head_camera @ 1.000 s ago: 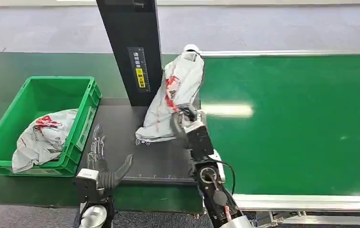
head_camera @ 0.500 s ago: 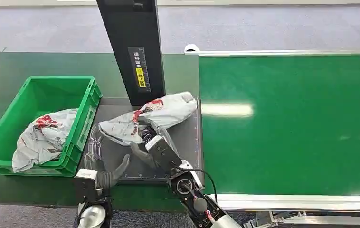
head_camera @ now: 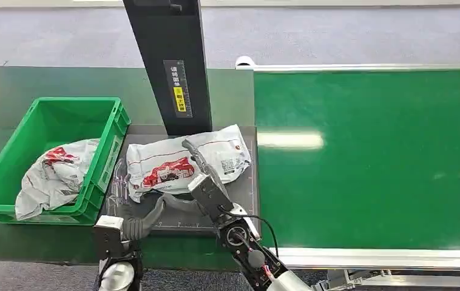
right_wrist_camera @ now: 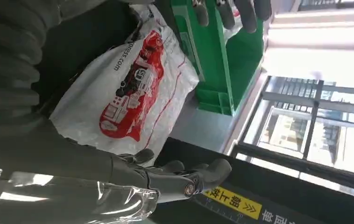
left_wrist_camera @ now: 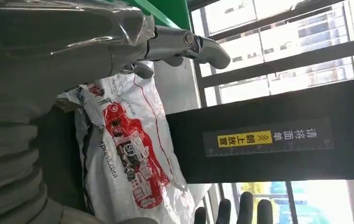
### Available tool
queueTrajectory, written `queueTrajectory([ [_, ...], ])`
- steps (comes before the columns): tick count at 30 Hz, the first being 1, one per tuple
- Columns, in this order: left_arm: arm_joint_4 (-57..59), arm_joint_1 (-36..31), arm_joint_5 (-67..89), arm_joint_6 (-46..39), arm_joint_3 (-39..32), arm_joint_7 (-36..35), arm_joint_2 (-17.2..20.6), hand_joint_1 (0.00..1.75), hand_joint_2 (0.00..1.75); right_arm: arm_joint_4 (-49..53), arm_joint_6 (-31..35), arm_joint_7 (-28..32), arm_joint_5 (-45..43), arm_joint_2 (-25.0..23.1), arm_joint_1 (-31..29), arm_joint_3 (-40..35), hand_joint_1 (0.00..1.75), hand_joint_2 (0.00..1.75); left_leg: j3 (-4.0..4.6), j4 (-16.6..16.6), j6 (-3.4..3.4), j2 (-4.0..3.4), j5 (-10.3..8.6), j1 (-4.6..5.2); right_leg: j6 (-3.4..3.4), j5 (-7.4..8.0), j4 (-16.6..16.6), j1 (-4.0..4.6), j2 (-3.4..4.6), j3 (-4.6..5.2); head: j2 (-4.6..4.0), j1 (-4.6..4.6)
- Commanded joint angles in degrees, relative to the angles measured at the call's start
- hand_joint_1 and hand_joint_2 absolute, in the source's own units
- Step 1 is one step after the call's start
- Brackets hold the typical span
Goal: Moved the parcel from conveyor to table for the left to box.
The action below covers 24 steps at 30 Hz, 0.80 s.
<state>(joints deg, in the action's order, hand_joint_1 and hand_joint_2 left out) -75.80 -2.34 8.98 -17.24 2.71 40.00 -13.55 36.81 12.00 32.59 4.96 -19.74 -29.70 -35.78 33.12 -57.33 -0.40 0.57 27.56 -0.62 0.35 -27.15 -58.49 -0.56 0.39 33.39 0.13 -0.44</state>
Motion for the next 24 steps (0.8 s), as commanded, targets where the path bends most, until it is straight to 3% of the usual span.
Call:
queueTrajectory([
  [1, 3.3, -1.4, -0.5, 0.5, -0.2, 0.0, 0.8, 0.00, 1.75, -2.6, -3.8, 3.2, -0.8, -0.3, -1.0, 2.8, 0.00, 1.75, -0.06, 0.1, 0.00, 0.00, -0.02, 0.00, -0.02, 0.01, 0.1, 0.01, -0.05, -0.07, 0.00, 0.00],
  [4, 3.1, -1.5, -0.5, 0.5, 0.4, 0.0, 1.4, 0.00, 1.75, 4.3, -16.3, 7.4, -4.1, 0.3, 1.2, 4.5, 0.00, 1.75, -0.07, 0.1, 0.00, -0.04, -0.02, 0.01, -0.02, 0.02, 0.1, 0.00, -0.02, -0.06, 0.00, 0.00],
  [6, 3.6, -1.6, 0.4, 0.7, 1.3, 0.0, 1.9, 0.00, 1.75, 17.1, -18.0, 7.4, -2.8, 1.4, 6.1, 8.7, 0.00, 1.75, -0.08, 0.1, 0.00, -0.03, -0.03, -0.01, -0.03, 0.03, 0.1, 0.03, -0.06, -0.09, 0.00, 0.00],
  [8, 5.6, -2.3, 3.5, -1.0, 2.5, 0.0, 2.3, 0.00, 1.75, 27.1, -16.3, 7.4, -0.4, 2.2, 9.6, 12.8, 0.00, 1.75, 0.05, 0.0, 0.00, 0.12, -0.04, -0.02, -0.01, -0.01, 0.0, 0.02, -0.17, 0.02, -0.02, 0.00],
  [13, 8.4, -3.8, 9.0, -6.8, 4.5, 0.0, 2.3, 0.00, 1.75, 35.9, -15.9, 7.4, 1.0, 3.0, 13.3, 17.4, 0.00, 1.75, 0.07, 0.0, 0.03, 0.27, -0.07, -0.02, 0.00, -0.01, 0.1, 0.03, -0.34, -0.02, -0.02, 0.04],
  [18, 20.4, -10.2, 20.1, -13.8, 2.7, 0.0, 0.8, 0.00, 1.75, 51.0, -5.7, 7.4, 6.6, 4.7, 16.8, 17.5, 0.00, 1.75, 0.05, 0.1, 0.01, 0.32, -0.09, 0.05, -0.01, -0.02, 0.1, -0.04, -0.42, -0.05, 0.00, 0.02],
  [20, 20.2, -11.4, 17.2, -10.7, 4.3, 0.0, 0.9, 0.00, 1.75, 53.8, -3.9, 7.4, 5.9, 5.8, 18.4, 17.1, 0.00, 1.75, 0.04, 0.1, 0.01, 0.39, -0.09, 0.02, -0.02, -0.03, 0.1, -0.01, -0.45, -0.09, 0.00, 0.00],
  [22, 20.3, -12.0, 17.9, -12.5, 6.1, 0.0, 1.0, 0.00, 1.75, 56.7, -6.3, 7.4, 1.3, 6.7, 20.3, 19.0, 0.00, 1.75, 0.08, 0.0, 0.02, 0.34, -0.06, 0.02, 0.00, -0.03, 0.1, -0.02, -0.38, -0.01, 0.00, 0.02],
  [24, 21.7, -12.8, 20.8, -14.3, 6.3, 0.0, 0.4, 0.00, 1.75, 58.1, -10.4, 7.4, -2.0, 5.4, 22.3, 25.5, 0.00, 1.75, 0.03, 0.1, 0.03, 0.41, -0.08, 0.01, 0.01, -0.03, 0.2, -0.01, -0.49, -0.09, 0.00, -0.02],
])
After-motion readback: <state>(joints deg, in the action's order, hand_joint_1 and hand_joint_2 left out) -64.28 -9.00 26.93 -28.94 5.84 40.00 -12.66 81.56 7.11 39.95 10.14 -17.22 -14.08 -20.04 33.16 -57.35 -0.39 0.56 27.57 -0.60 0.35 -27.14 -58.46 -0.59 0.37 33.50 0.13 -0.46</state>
